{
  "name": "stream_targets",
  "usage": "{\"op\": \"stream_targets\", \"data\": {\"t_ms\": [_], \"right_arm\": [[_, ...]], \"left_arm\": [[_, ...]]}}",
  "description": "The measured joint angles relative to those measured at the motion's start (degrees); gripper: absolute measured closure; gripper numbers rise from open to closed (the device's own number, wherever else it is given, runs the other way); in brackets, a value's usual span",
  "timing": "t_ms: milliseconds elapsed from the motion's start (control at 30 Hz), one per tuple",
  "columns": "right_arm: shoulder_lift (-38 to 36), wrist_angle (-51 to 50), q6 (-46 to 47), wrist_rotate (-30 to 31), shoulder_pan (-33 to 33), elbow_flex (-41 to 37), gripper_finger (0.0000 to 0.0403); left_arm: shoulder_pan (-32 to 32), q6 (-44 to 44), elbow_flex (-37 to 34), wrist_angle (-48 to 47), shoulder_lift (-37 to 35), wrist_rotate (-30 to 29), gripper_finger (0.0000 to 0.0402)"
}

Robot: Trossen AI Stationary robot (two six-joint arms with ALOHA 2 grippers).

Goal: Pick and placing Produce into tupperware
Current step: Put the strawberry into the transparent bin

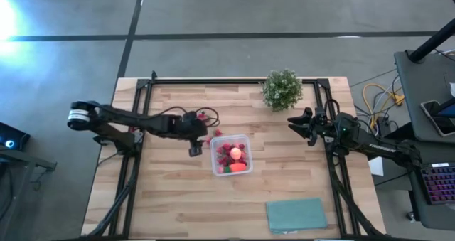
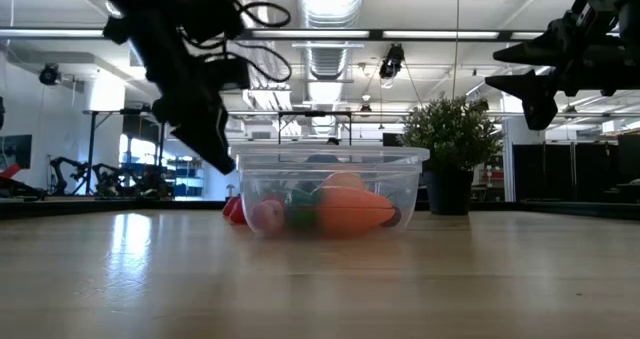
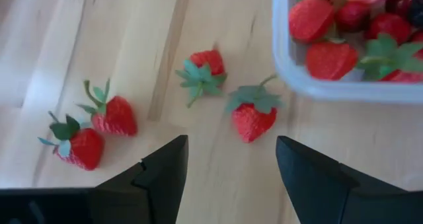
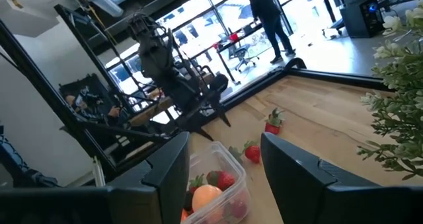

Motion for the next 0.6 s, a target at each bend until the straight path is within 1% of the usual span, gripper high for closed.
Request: {"op": "stream_targets", "data": {"t_ms": [167,300,367,500,600], "right_arm": [[0.0,0.0,0.0,0.0,0.0,0.0,0.0225],[0.0,0.0,0.0,0.0,0.0,0.0,0.0225],[0.0,0.0,0.0,0.0,0.0,0.0,0.0225],[0.0,0.0,0.0,0.0,0.0,0.0,0.0225],[0.0,0.0,0.0,0.0,0.0,0.0,0.0225]], "left_arm": [[0.0,0.1,-5.1,8.2,-1.3,0.2,0.0188],[0.0,0.1,-8.2,16.1,-0.3,5.4,0.0188],[-0.1,0.1,-9.3,17.7,1.4,6.9,0.0188],[-0.1,0.1,-9.8,20.1,4.1,6.5,0.0188],[-0.1,0.1,-9.9,21.8,5.8,3.6,0.0188]]}}
